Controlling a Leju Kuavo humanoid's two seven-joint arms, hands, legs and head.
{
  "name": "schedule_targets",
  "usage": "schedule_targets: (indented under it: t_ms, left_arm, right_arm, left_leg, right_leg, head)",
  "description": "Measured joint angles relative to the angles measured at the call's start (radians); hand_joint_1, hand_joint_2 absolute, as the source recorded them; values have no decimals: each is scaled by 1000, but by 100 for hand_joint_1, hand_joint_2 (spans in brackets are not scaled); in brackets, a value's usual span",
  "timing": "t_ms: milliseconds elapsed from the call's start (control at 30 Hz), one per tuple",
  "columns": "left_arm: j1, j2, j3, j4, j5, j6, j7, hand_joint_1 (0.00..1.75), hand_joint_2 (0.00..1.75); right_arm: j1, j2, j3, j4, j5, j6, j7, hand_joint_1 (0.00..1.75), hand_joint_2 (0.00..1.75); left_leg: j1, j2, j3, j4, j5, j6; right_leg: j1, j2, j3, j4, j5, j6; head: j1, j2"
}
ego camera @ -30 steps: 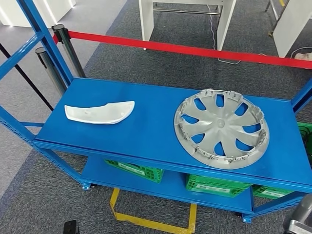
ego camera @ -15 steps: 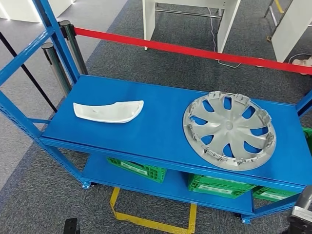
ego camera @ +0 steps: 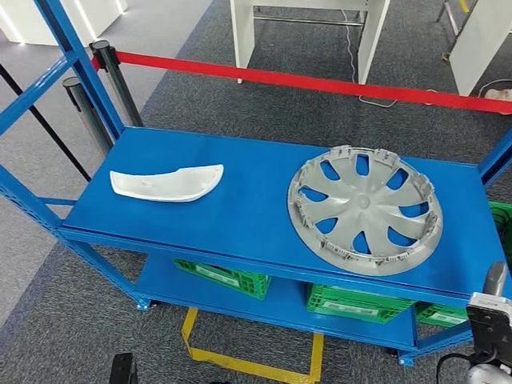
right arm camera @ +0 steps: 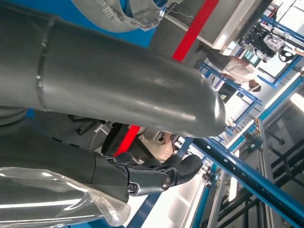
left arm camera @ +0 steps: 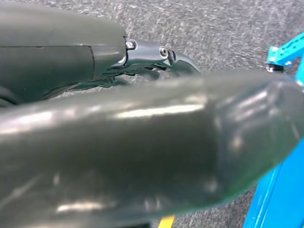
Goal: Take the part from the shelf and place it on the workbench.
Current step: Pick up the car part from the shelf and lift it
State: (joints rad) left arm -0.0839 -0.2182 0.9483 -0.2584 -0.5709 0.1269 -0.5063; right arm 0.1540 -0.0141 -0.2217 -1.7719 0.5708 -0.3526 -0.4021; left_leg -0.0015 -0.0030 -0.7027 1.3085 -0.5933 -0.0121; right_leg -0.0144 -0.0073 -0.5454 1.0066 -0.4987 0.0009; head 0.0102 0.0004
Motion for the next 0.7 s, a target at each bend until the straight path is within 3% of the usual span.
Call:
schedule_targets:
  t_ms: [33,100,133,200,300,367,433,467,500,533,633,700]
  left_arm:
    - [0,0,0,0,0,0,1,0,0]
    - [0,0,0,0,0,0,2,0,0]
    - [-1,1,-1,0,0,0,2,0,0]
    - [-4,1,-1,0,0,0,2,0,0]
    - [-5,1,-2,0,-1,0,4,0,0]
    - [-8,1,-3,0,-2,0,8,0,0]
    - [-9,0,-6,0,-7,-1,13,0,0]
    - [-8,0,-7,1,-10,-2,17,0,0]
    - [-8,0,-8,1,-13,-3,20,0,0]
    - [-8,0,-9,2,-16,-3,23,0,0]
    - [-10,-2,-15,3,-25,-7,30,0,0]
    - [-13,-3,-21,3,-32,-9,36,0,0]
  right_arm:
    - [-2,-2,0,4,0,0,0,0,0]
    - [-7,-7,2,9,3,0,1,0,0]
    - [-10,-11,4,11,8,0,3,0,0]
    - [-21,-22,13,17,23,-1,14,0,0]
    - [-50,-46,38,30,57,0,39,0,0]
    - [-70,-65,61,39,80,9,53,0,0]
    - [-84,-86,90,51,94,34,56,0,0]
    - [-87,-96,107,57,96,49,54,0,0]
    - [-90,-105,124,61,96,64,50,0,0]
    - [-95,-112,142,65,95,76,45,0,0]
    - [-123,-127,201,74,94,99,35,0,0]
    - [-149,-130,247,85,109,103,37,0,0]
  left_leg:
    - [0,0,13,-27,25,3]
    - [-2,0,73,-158,98,14]
    - [-4,0,103,-223,120,19]
    - [-7,0,128,-285,129,27]
    - [-6,1,128,-299,131,37]
    - [-3,1,130,-307,136,46]
    - [-3,1,130,-307,137,50]
    - [-3,1,129,-307,136,51]
    - [-3,1,129,-307,136,51]
    - [-3,0,130,-306,136,51]
    - [-5,0,132,-302,132,44]
    - [-8,0,127,-297,131,34]
  right_leg:
    - [0,0,1,0,0,0]
    - [1,1,4,0,-1,1]
    - [3,2,4,1,-2,3]
    - [6,2,-1,2,-1,11]
    - [4,3,-10,4,-5,29]
    - [3,4,-40,64,-44,37]
    - [2,5,-103,196,-105,43]
    - [2,5,-132,253,-122,45]
    - [2,5,-148,280,-122,47]
    - [2,4,-144,267,-101,48]
    - [0,5,-56,77,-4,47]
    - [1,8,-21,8,11,39]
  head:
    - [0,0]
    - [0,0]
    - [0,0]
    - [1,0]
    - [1,0]
    - [4,0]
    - [6,0]
    - [6,0]
    - [6,0]
    - [6,0]
    - [6,0]
    - [5,0]
